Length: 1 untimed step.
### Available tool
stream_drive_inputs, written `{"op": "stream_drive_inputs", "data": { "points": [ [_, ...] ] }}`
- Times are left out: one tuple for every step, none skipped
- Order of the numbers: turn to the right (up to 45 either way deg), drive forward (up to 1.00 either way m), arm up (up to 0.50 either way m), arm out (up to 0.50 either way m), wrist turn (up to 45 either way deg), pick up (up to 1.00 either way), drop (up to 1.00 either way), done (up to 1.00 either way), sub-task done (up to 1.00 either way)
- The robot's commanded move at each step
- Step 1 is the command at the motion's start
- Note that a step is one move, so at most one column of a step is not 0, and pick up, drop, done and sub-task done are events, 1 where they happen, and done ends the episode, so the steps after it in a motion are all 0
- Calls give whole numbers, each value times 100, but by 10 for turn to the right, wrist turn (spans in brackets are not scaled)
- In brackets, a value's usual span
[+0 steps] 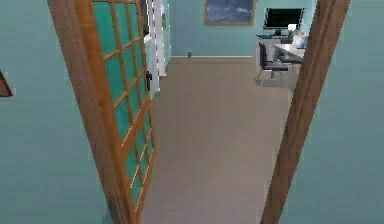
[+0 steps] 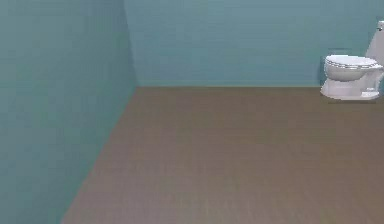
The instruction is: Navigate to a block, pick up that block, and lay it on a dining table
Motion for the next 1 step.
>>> {"op": "stream_drive_inputs", "data": {
  "points": [
    [0,100,0,0,0,0,0,0,0]
  ]
}}
